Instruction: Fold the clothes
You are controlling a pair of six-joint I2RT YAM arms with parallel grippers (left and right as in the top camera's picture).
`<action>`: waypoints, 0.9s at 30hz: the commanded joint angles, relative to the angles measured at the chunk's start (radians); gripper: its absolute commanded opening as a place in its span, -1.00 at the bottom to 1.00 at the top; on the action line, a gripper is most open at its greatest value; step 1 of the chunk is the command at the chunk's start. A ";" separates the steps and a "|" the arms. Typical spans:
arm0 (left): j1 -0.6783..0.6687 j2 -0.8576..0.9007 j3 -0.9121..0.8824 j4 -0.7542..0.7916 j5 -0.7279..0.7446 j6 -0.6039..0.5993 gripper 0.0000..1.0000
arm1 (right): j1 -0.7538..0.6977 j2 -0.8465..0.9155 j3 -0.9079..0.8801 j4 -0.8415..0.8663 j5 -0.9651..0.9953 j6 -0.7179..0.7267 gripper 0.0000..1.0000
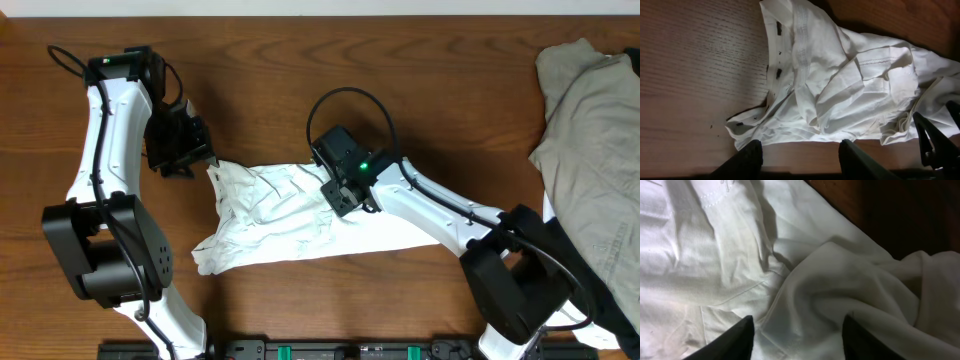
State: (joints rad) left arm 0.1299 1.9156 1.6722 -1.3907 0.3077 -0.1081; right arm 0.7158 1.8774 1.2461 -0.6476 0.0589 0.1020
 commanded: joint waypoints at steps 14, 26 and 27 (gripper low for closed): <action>0.002 0.002 0.000 -0.006 -0.002 -0.002 0.04 | -0.016 0.005 0.003 0.009 0.135 0.100 -0.98; 0.001 0.002 0.000 -0.006 -0.002 -0.002 0.04 | -0.032 -0.066 0.013 0.070 0.145 0.098 -0.98; 0.002 0.002 0.000 -0.005 -0.002 -0.002 0.04 | -0.032 -0.064 0.013 0.082 0.132 0.090 -0.97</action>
State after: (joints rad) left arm 0.1299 1.9156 1.6722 -1.3907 0.3077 -0.1081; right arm 0.6918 1.8172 1.2465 -0.5804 0.1997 0.1799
